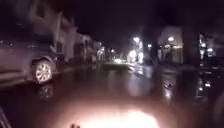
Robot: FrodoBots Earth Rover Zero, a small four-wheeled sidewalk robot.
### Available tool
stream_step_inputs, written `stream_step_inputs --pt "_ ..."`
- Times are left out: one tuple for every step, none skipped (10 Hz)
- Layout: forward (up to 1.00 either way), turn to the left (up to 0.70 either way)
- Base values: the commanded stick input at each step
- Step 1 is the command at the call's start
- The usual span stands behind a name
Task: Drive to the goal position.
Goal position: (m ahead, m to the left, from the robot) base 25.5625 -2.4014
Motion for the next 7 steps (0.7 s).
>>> stream_step_inputs --pt "1.0 0.0" --pt "1.0 0.0" --pt "1.0 0.0" --pt "1.0 0.0" --pt "1.0 0.0" --pt "1.0 -0.05" --pt "1.0 -0.19"
